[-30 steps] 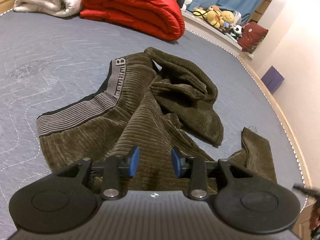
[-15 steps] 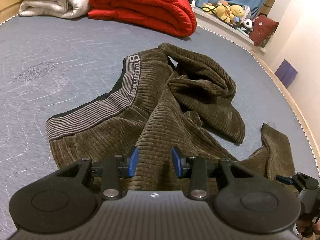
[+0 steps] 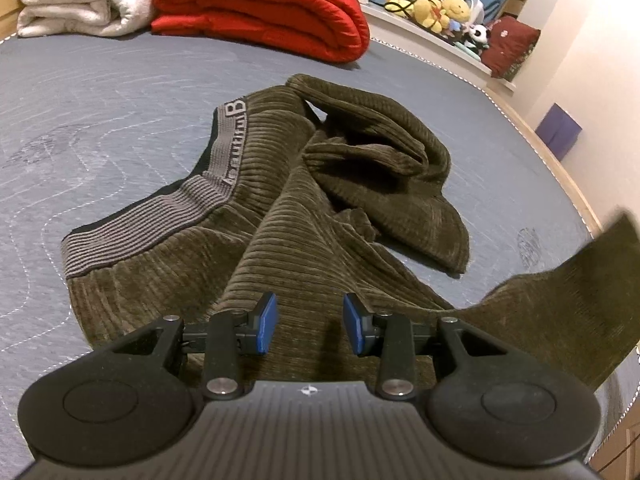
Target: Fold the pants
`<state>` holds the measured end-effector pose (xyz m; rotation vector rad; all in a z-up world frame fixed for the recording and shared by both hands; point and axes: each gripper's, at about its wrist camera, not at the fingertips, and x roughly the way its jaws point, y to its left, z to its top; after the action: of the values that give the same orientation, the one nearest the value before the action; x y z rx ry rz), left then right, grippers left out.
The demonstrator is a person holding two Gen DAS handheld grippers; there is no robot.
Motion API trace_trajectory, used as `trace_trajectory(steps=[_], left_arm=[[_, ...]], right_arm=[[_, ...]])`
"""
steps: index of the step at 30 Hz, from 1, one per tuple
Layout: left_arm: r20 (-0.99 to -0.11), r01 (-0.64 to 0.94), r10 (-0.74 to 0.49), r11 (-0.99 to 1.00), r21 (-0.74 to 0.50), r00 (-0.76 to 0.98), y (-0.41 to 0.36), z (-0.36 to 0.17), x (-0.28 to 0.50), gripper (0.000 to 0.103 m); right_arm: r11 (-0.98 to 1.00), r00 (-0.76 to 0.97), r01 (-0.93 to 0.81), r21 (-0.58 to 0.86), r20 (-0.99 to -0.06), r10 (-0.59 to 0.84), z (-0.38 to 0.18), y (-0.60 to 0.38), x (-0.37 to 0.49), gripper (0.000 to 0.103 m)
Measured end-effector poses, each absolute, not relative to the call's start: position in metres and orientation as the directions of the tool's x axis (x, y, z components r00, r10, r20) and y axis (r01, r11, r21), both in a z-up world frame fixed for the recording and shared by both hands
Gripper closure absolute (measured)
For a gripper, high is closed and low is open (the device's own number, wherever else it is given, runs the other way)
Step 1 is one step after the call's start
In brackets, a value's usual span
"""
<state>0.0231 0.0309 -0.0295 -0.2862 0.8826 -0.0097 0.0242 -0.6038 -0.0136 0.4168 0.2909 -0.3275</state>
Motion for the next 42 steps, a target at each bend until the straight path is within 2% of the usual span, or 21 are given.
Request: trace_trajectory(steps=[2,3,4,6,8,11,12,13,15,18,20,21,22,23,27,30,33,35,37,39,42], left_arm=[[-0.762,-0.106,-0.127,0.963,-0.249,0.635,0.029,-0.031,0.023,0.062],[-0.762,-0.105,-0.128,0.963,-0.249,0.634,0.029,-0.031,0.023,0.062],[-0.763,-0.105,-0.128,0.963,-0.249,0.633,0.029,-0.031,0.023,0.062],[-0.765,-0.109,-0.126,0.962,-0.248,0.632,0.030,-0.032,0.024,0.062],[-0.766,-0.114,-0.125,0.961,-0.251,0.631,0.030,-0.032,0.024,0.062],[-0.764,-0.107,-0.125,0.963,-0.247,0.633,0.026,-0.032,0.024,0.062],[-0.764,-0.103,-0.125,0.964,-0.244,0.633,0.025,-0.032,0.024,0.062],[-0.765,-0.101,-0.125,0.965,-0.241,0.632,0.024,-0.033,0.024,0.062],[-0.769,-0.103,-0.122,0.966,-0.237,0.628,0.023,-0.035,0.024,0.062],[-0.770,-0.106,-0.117,0.967,-0.233,0.627,0.024,-0.036,0.024,0.062],[-0.769,-0.105,-0.116,0.967,-0.231,0.628,0.025,-0.037,0.025,0.062],[-0.769,-0.105,-0.115,0.967,-0.231,0.628,0.025,-0.037,0.025,0.062],[-0.769,-0.105,-0.115,0.967,-0.231,0.628,0.025,-0.038,0.025,0.062],[-0.770,-0.106,-0.114,0.967,-0.230,0.628,0.026,-0.038,0.025,0.062],[-0.768,-0.113,-0.115,0.965,-0.237,0.630,0.030,-0.038,0.026,0.062],[-0.761,-0.115,-0.115,0.963,-0.242,0.638,0.033,-0.035,0.025,0.062],[-0.759,-0.113,-0.118,0.963,-0.245,0.641,0.038,-0.034,0.024,0.062],[-0.759,-0.115,-0.119,0.962,-0.247,0.640,0.042,-0.034,0.024,0.062],[-0.761,-0.122,-0.119,0.960,-0.253,0.638,0.047,-0.033,0.024,0.062],[-0.763,-0.147,-0.126,0.949,-0.279,0.634,0.059,-0.032,0.025,0.062],[-0.760,-0.210,-0.144,0.914,-0.348,0.634,0.091,-0.024,0.030,0.062]], right_arm=[[0.701,0.804,0.579,0.417,-0.435,-0.405,-0.029,-0.656,0.003,0.098],[0.614,0.718,0.684,0.395,-0.517,-0.467,-0.044,-0.676,-0.004,0.103],[0.537,0.627,0.766,0.353,-0.595,-0.503,-0.061,-0.692,-0.009,0.103],[0.449,0.552,0.817,0.361,-0.714,-0.430,-0.097,-0.718,-0.015,0.103],[0.427,0.560,0.806,0.409,-0.762,-0.327,-0.118,-0.725,-0.012,0.100],[0.503,0.603,0.765,0.402,-0.720,-0.343,-0.105,-0.713,-0.003,0.095],[0.531,0.636,0.734,0.423,-0.702,-0.320,-0.102,-0.707,-0.002,0.086],[0.545,0.658,0.713,0.441,-0.689,-0.303,-0.101,-0.701,-0.003,0.070],[0.564,0.673,0.690,0.453,-0.688,-0.270,-0.100,-0.691,0.011,0.055],[0.533,0.649,0.703,0.471,-0.732,-0.207,-0.115,-0.681,0.029,0.054],[0.528,0.640,0.716,0.457,-0.731,-0.236,-0.120,-0.676,0.037,0.054],[0.541,0.635,0.718,0.439,-0.731,-0.250,-0.118,-0.676,0.043,0.057],[0.541,0.643,0.715,0.443,-0.721,-0.258,-0.118,-0.673,0.048,0.081],[0.521,0.655,0.711,0.473,-0.714,-0.245,-0.121,-0.672,0.048,0.092],[0.503,0.683,0.705,0.499,-0.669,-0.294,-0.117,-0.679,0.039,0.094],[0.461,0.746,0.665,0.588,-0.558,-0.364,-0.088,-0.698,0.024,0.097],[0.425,0.664,0.744,0.516,-0.494,-0.562,-0.068,-0.713,0.003,0.097],[0.380,0.636,0.766,0.518,-0.524,-0.567,-0.076,-0.730,-0.001,0.096],[0.373,0.651,0.759,0.534,-0.595,-0.472,-0.095,-0.742,0.004,0.093],[0.359,0.594,0.804,0.474,-0.647,-0.477,-0.101,-0.740,0.003,0.089],[0.374,0.596,0.803,0.464,-0.626,-0.503,-0.090,-0.730,0.006,0.083]])
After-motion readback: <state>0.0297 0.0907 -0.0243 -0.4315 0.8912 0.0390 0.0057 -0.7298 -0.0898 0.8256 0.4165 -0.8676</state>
